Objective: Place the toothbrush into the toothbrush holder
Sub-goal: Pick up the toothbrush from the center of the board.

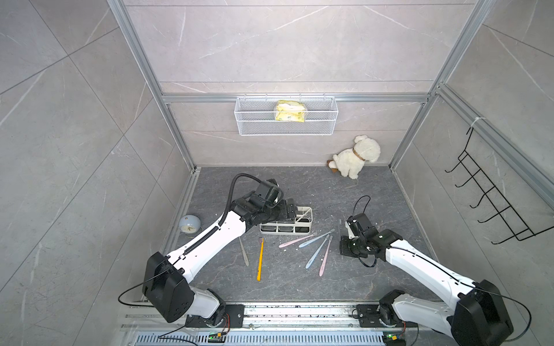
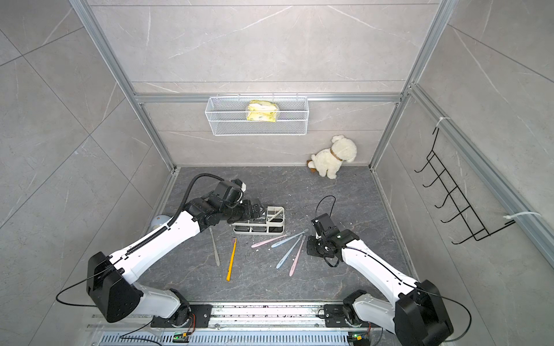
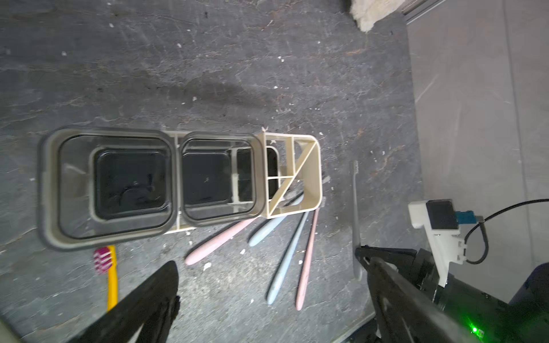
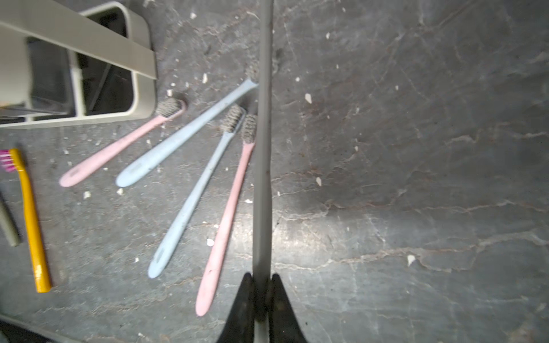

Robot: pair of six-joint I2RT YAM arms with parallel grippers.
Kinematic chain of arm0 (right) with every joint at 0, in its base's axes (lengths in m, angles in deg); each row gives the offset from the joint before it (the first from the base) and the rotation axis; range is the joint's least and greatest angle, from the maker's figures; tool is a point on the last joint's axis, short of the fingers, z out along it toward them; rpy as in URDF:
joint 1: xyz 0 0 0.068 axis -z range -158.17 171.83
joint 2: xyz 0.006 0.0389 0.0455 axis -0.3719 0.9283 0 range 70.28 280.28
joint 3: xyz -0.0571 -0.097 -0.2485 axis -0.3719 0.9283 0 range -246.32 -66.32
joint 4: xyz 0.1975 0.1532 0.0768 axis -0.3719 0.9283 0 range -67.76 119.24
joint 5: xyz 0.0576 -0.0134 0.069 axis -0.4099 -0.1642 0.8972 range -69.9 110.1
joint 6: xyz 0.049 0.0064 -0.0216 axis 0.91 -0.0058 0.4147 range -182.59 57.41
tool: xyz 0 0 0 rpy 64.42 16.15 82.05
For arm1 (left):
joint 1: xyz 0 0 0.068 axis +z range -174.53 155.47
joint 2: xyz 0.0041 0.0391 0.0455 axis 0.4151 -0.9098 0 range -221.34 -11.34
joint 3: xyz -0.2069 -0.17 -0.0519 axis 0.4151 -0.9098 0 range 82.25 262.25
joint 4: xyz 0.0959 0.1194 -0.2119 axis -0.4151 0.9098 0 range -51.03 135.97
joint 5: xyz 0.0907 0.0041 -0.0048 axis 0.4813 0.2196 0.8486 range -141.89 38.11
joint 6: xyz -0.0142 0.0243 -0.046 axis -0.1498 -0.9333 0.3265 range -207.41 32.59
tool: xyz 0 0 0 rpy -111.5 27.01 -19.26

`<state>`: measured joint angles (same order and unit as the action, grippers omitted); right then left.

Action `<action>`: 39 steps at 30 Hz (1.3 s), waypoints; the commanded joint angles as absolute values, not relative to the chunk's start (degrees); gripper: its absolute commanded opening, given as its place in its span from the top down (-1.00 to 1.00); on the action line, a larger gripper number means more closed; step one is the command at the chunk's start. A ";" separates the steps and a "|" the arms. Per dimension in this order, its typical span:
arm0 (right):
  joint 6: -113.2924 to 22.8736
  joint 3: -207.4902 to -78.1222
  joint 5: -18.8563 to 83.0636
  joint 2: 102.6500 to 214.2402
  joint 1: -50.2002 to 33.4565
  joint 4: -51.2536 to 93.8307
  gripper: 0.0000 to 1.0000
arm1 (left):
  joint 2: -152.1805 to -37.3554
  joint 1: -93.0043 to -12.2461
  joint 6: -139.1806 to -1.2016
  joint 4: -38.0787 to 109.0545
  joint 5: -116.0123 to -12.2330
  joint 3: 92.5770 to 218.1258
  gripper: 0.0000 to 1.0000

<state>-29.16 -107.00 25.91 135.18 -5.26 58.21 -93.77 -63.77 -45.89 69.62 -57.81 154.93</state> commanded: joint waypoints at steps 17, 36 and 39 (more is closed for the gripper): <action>-28.47 -108.02 47.00 120.31 -6.14 51.97 0.72 | -108.96 -67.86 -35.83 54.52 -72.03 163.41 -0.84; -28.96 -107.93 48.21 120.02 -6.32 49.99 0.72 | -115.83 -72.03 -31.87 52.51 -73.32 169.04 -0.41; -29.01 -107.80 47.47 120.23 -6.32 50.00 0.73 | -116.10 -72.08 -31.73 52.59 -73.58 169.37 -0.14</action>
<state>-29.14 -107.40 47.59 120.10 -5.98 50.84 -116.24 -71.86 -32.43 54.67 -72.03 167.83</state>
